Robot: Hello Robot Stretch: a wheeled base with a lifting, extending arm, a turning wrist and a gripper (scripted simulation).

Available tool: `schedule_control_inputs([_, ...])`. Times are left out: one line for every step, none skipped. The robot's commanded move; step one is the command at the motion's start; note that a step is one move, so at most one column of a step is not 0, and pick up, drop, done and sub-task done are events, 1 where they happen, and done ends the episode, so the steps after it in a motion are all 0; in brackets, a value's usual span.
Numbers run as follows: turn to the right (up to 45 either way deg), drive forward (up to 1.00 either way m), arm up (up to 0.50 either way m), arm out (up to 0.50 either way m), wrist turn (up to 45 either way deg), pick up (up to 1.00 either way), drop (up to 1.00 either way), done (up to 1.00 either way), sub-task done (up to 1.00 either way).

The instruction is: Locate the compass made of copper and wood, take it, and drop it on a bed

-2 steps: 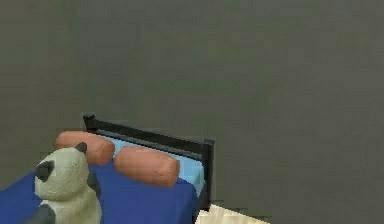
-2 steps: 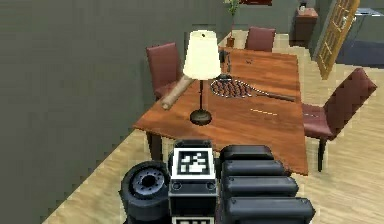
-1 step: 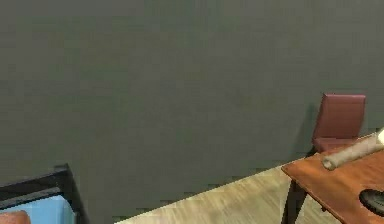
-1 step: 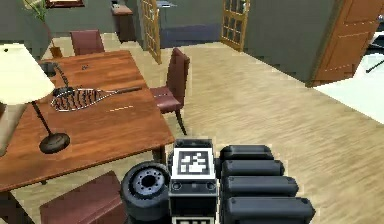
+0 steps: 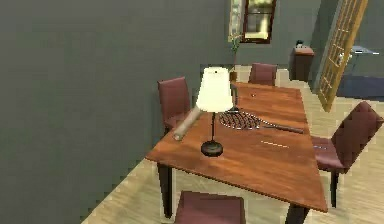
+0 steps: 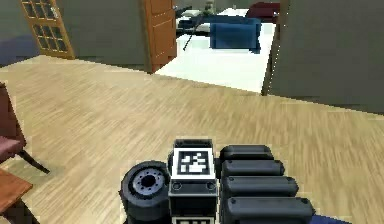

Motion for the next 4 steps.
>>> schedule_control_inputs([45.0, 0.0, 0.0, 0.0, 0.0, 0.0, 0.0, 0.0, 0.0])
schedule_control_inputs([24.0, 0.0, 0.0, 0.0, 0.0, 0.0, 0.0, 0.0, 0.0])
schedule_control_inputs([45.0, 0.0, 0.0, 0.0, 0.0, 0.0, 0.0, 0.0, 0.0])
schedule_control_inputs([45.0, 0.0, 0.0, 0.0, 0.0, 0.0, 0.0, 0.0, 0.0])
